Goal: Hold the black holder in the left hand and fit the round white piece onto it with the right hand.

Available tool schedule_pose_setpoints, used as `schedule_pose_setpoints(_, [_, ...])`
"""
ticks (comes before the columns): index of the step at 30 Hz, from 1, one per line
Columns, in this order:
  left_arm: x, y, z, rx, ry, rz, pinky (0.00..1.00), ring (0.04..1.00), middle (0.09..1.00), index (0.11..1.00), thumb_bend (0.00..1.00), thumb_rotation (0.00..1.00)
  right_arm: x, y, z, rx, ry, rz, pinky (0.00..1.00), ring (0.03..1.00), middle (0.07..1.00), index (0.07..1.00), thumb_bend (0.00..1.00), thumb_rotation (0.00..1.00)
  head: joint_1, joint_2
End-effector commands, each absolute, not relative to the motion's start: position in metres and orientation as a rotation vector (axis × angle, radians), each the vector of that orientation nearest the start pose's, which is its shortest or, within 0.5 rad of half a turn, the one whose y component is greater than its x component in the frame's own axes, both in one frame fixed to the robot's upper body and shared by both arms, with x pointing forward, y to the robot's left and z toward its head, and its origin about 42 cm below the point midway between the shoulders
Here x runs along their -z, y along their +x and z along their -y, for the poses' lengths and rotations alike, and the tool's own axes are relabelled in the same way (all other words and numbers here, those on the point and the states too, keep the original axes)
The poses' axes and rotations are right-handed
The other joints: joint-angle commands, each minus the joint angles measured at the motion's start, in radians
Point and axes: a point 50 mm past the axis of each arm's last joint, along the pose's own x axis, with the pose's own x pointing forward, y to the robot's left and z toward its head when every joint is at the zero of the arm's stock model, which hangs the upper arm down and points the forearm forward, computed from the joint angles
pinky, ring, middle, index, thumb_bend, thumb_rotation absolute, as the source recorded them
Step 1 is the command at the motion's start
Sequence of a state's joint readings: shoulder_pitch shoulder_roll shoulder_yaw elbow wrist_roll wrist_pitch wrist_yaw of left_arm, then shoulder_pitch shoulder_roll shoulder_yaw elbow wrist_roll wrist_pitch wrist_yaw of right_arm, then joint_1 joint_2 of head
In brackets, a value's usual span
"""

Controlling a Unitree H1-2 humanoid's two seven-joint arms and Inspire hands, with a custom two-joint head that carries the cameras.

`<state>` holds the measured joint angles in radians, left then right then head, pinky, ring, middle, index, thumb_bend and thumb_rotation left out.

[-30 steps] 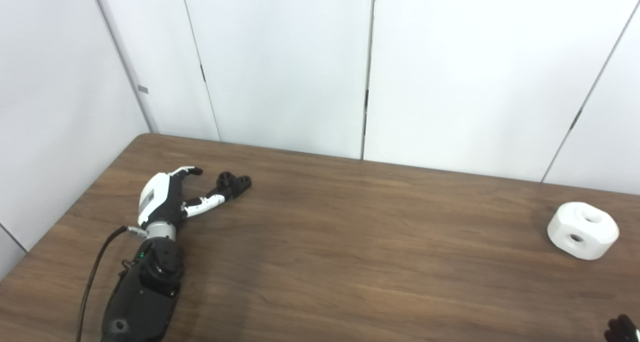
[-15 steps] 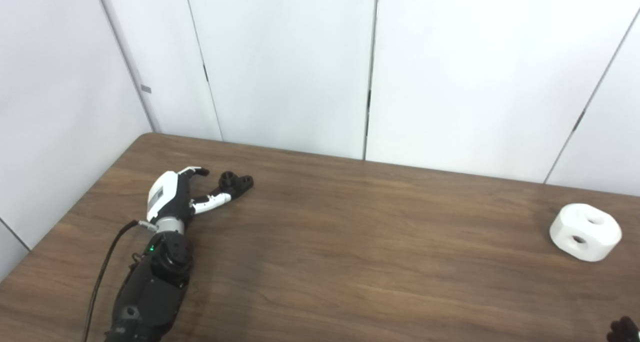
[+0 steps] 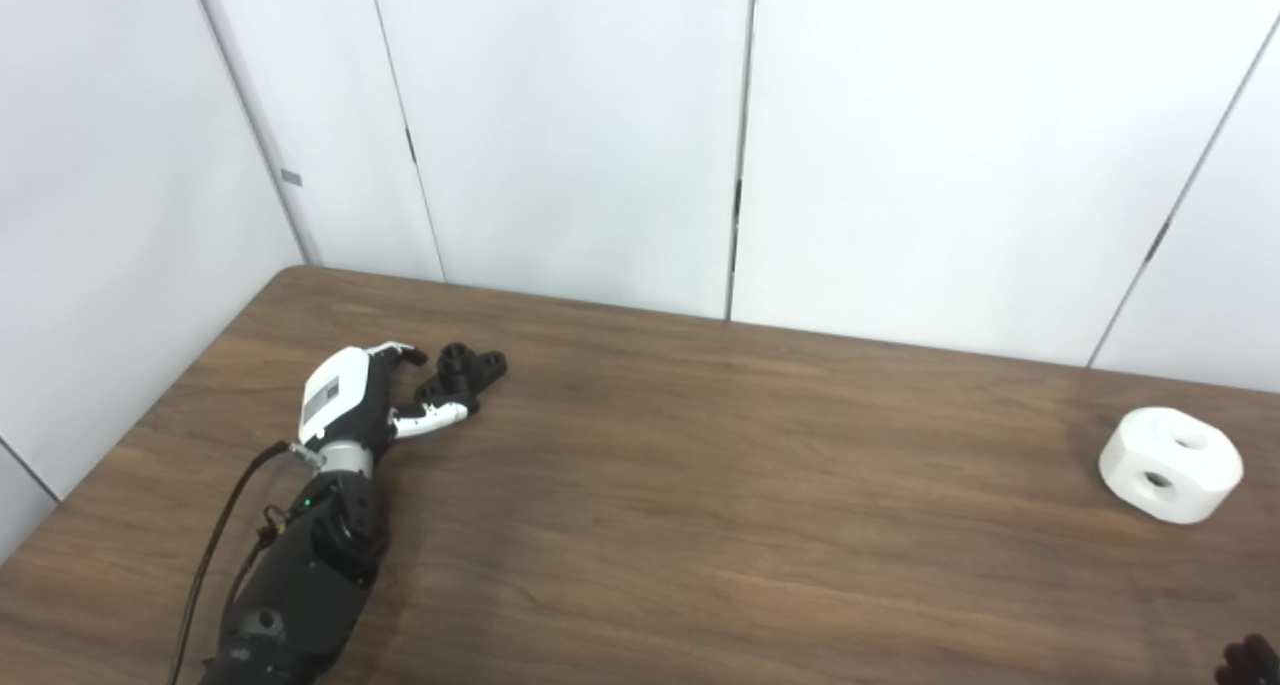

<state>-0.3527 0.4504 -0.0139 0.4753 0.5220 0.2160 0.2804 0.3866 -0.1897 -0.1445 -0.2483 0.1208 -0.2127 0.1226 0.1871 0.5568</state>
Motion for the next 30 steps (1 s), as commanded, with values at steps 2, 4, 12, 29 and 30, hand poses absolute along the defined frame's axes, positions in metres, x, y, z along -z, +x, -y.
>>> schedule_pose_setpoints(2, [-0.1505, 0.3988, -0.4059, -0.442, 1.045, -0.136, 0.99, 0.924, 0.857, 0.713, 0.94, 0.30, -0.1091, 0.1443, 0.3098, 0.042, -0.131, 0.085, 1.00, 1.000, 1.000, 1.000, 0.59, 1.00, 0.001, 0.003])
schedule_pose_setpoints(4, [-0.1496, 0.3986, -0.4059, -0.442, 1.037, -0.141, 1.00, 0.926, 0.858, 0.710, 0.94, 0.30, -0.1095, 0.1443, 0.3093, 0.043, -0.133, 0.086, 1.00, 1.000, 1.000, 1.000, 0.59, 1.00, 0.000, 0.004])
schedule_pose_setpoints(12, [-0.1495, 0.3989, -0.4067, -0.430, 1.034, -0.164, 1.00, 0.933, 0.864, 0.717, 0.90, 0.31, -0.1096, 0.1443, 0.3086, 0.044, -0.136, 0.091, 1.00, 1.000, 1.000, 1.000, 0.60, 1.00, -0.003, 0.006])
schedule_pose_setpoints(29, [-0.1474, 0.3971, -0.4031, -0.421, 1.015, -0.144, 1.00, 0.952, 0.869, 0.616, 0.87, 0.23, -0.1120, 0.1427, 0.3074, 0.054, -0.152, 0.079, 1.00, 1.000, 1.000, 1.000, 0.60, 1.00, -0.005, 0.016])
schedule_pose_setpoints(30, [-0.1470, 0.3966, -0.4035, -0.421, 1.032, -0.143, 0.99, 0.946, 0.864, 0.605, 0.87, 0.20, -0.1123, 0.1426, 0.3072, 0.055, -0.151, 0.077, 1.00, 1.000, 1.000, 1.000, 0.60, 1.00, -0.007, 0.016])
